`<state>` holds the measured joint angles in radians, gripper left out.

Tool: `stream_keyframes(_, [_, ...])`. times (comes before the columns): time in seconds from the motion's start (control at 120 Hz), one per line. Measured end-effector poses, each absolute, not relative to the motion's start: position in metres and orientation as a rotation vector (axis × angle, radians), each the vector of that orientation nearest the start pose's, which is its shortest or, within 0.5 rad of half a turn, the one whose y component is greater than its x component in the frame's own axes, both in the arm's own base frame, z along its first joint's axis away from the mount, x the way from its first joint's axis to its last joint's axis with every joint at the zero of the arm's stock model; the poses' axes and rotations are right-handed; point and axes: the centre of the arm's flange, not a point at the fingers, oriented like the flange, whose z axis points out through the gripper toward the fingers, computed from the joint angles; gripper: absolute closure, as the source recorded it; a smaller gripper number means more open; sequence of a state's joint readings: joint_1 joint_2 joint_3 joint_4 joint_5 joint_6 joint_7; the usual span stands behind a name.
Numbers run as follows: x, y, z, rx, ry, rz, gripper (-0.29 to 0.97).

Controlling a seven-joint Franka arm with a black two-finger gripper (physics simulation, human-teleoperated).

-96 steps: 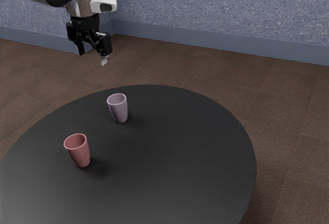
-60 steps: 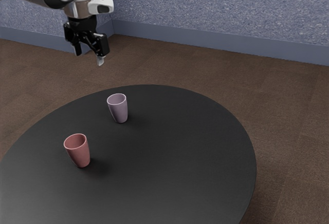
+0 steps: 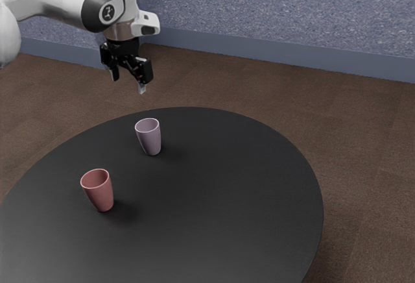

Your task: Place the left cup onto the right cup

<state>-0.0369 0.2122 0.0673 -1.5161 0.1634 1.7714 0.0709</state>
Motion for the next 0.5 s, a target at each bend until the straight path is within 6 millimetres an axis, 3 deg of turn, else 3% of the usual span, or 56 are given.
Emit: stream_keyframes(0.5, [0.663,0.07,0.482,-2.995,0.051,-0.077,0.0])
